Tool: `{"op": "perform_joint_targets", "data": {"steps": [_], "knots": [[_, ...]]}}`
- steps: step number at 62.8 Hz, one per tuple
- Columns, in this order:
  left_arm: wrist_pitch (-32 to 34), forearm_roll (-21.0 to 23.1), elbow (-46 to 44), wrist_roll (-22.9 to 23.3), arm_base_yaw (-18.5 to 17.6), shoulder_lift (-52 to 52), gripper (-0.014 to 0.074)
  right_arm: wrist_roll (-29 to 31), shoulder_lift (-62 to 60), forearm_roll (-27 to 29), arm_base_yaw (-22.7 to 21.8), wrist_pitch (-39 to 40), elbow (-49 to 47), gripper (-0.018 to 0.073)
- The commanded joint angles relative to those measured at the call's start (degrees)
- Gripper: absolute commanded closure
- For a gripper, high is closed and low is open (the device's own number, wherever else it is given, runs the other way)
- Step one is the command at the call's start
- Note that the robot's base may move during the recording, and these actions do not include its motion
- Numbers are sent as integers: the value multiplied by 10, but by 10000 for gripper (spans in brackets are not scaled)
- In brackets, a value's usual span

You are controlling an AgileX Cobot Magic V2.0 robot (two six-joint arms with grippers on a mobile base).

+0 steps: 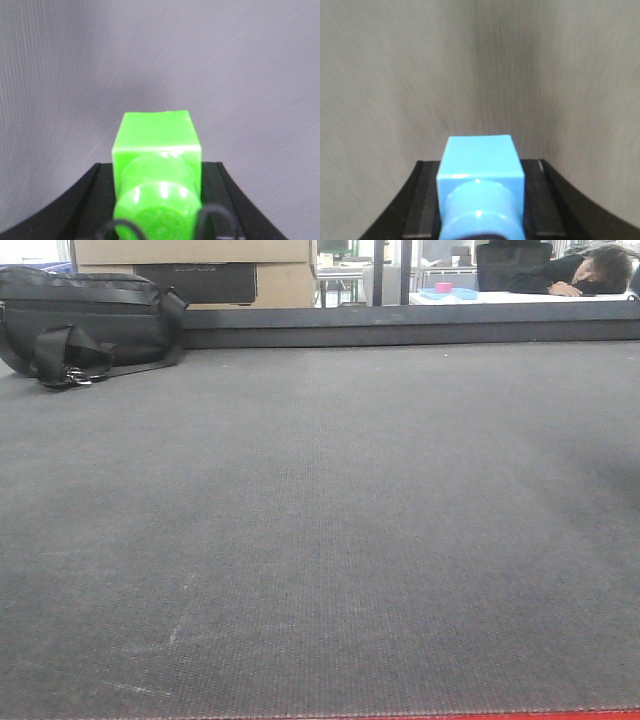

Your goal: Grab block from conveyor and place in blue bin

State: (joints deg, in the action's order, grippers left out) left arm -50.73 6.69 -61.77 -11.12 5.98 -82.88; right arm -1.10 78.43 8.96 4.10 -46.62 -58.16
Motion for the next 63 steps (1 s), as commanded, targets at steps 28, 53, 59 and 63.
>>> {"op": "perform_joint_targets", "data": {"steps": [28, 53, 59, 63], "knots": [[453, 27, 287, 118, -81, 308, 707, 37, -281, -2, 7, 418, 316, 721], [448, -114, 310, 116, -80, 475, 707, 37, -442, -2, 7, 477, 337, 721], [433, -104, 310, 116, -80, 519, 707, 37, -486, -2, 7, 432, 337, 721], [409, -95, 310, 116, -80, 545, 707, 37, -513, -2, 7, 405, 337, 721]]}}
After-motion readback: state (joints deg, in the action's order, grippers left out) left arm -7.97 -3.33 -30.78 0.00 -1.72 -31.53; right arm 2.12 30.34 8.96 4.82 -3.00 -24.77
